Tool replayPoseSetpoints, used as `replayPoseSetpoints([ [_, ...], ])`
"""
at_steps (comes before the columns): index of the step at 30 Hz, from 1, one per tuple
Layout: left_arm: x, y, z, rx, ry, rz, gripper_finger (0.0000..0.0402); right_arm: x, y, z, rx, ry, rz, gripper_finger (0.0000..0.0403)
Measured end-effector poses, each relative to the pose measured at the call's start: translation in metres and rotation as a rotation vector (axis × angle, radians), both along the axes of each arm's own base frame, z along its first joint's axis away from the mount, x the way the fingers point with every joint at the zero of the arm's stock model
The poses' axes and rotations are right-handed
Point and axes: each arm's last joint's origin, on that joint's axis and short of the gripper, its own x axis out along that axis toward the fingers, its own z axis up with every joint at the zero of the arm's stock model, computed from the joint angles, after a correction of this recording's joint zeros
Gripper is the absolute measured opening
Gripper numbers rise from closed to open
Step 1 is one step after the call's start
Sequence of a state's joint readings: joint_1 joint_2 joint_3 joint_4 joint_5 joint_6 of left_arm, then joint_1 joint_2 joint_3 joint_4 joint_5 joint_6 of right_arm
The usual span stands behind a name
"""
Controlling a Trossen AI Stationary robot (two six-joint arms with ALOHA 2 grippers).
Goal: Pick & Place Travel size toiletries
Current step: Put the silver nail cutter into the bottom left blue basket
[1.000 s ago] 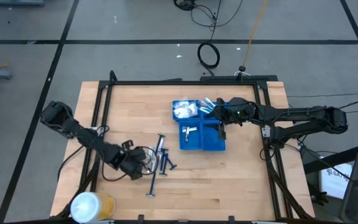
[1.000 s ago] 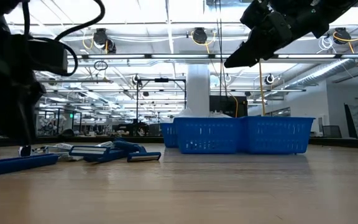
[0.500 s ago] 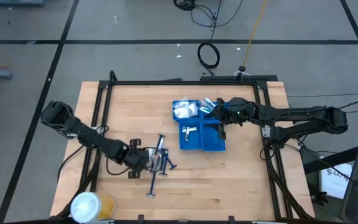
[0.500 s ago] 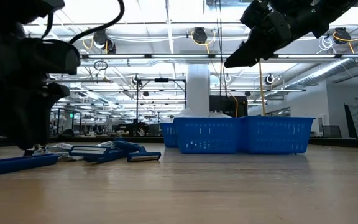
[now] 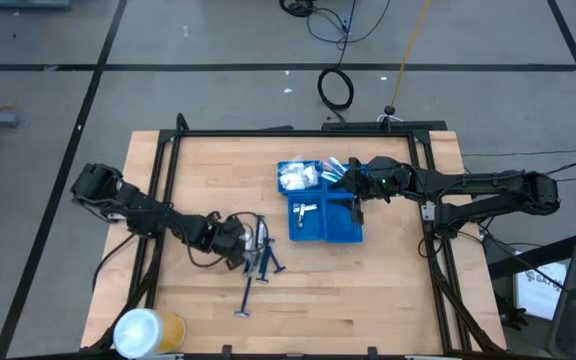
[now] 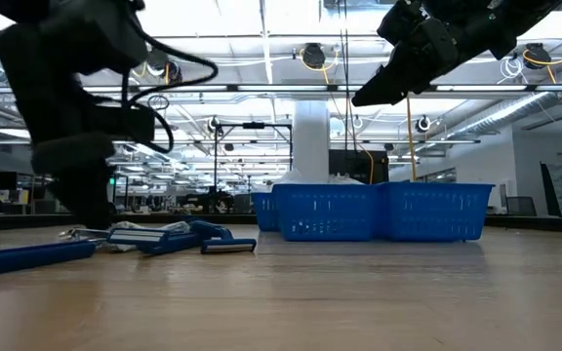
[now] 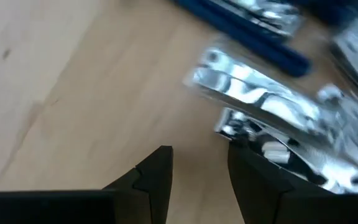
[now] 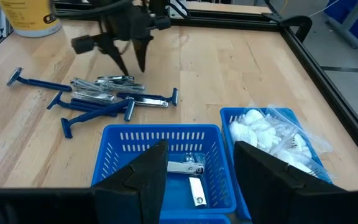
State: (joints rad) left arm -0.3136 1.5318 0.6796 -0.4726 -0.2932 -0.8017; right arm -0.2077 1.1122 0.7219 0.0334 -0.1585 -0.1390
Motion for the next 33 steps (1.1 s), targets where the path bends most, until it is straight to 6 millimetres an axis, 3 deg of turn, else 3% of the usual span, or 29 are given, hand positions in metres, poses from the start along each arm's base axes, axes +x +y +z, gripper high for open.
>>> replayPoseSetpoints([
  [7, 0.003, 0.018, 0.0, -0.212, 0.002, 0.357, 0.0152, 0.0, 0.0, 0.0, 0.002, 0.0, -0.001, 0.0171],
  [11, 0.005, 0.025, 0.0, -0.298, 0.008, 0.466, 0.0152, 0.0, 0.0, 0.0, 0.002, 0.0, -0.001, 0.0171],
  [25, 0.023, 0.018, 0.032, -0.416, -0.095, 0.463, 0.0152, 0.0, 0.0, 0.0, 0.006, 0.0, -0.002, 0.0171],
  [33, 0.024, 0.003, 0.011, -0.509, 0.037, 0.572, 0.0152, 0.0, 0.0, 0.0, 0.005, 0.0, -0.002, 0.0171],
])
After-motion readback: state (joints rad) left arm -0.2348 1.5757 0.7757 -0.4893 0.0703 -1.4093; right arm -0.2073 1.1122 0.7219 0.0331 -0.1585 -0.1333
